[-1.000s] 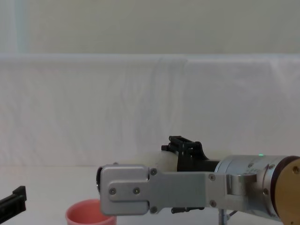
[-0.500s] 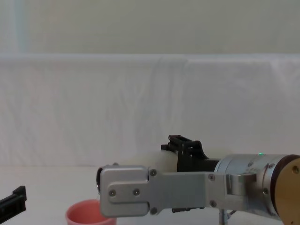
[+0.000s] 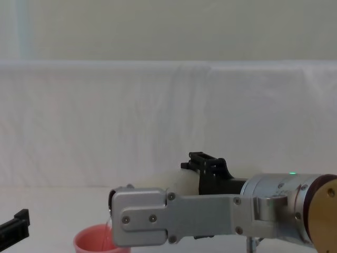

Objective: Grasp the thermos with one hand and pour water into the cup lid.

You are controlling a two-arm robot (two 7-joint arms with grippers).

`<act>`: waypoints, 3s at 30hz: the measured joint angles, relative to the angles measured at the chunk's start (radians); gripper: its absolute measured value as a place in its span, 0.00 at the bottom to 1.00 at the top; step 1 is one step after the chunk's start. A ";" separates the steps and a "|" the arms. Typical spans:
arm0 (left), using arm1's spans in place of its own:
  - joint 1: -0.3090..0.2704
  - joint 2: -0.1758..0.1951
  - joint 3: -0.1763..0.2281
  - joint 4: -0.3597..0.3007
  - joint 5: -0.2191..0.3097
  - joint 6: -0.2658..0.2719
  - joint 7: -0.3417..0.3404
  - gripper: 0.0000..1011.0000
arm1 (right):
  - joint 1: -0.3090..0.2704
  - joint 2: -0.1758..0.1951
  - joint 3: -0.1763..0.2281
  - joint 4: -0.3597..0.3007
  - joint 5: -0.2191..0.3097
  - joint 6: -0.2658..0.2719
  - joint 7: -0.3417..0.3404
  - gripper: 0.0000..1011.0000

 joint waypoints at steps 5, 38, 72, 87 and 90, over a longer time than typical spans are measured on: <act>0.000 0.000 0.000 0.000 0.000 0.000 0.000 0.99 | -0.001 -0.001 0.000 0.001 0.000 0.000 -0.001 0.95; 0.000 0.000 0.000 0.000 0.000 0.000 0.000 0.99 | 0.003 -0.001 0.000 0.004 -0.004 0.000 0.001 0.95; 0.000 0.000 0.000 0.000 0.000 0.000 0.000 0.99 | -0.059 0.002 0.064 -0.060 0.095 -0.018 -0.032 0.95; 0.000 0.000 0.000 0.000 0.000 0.000 0.000 0.99 | -0.189 0.009 0.226 -0.184 0.329 -0.044 -0.058 0.95; 0.000 0.000 0.000 0.000 0.000 0.000 0.000 0.99 | -0.212 -0.001 0.265 -0.192 0.397 -0.055 -0.059 0.95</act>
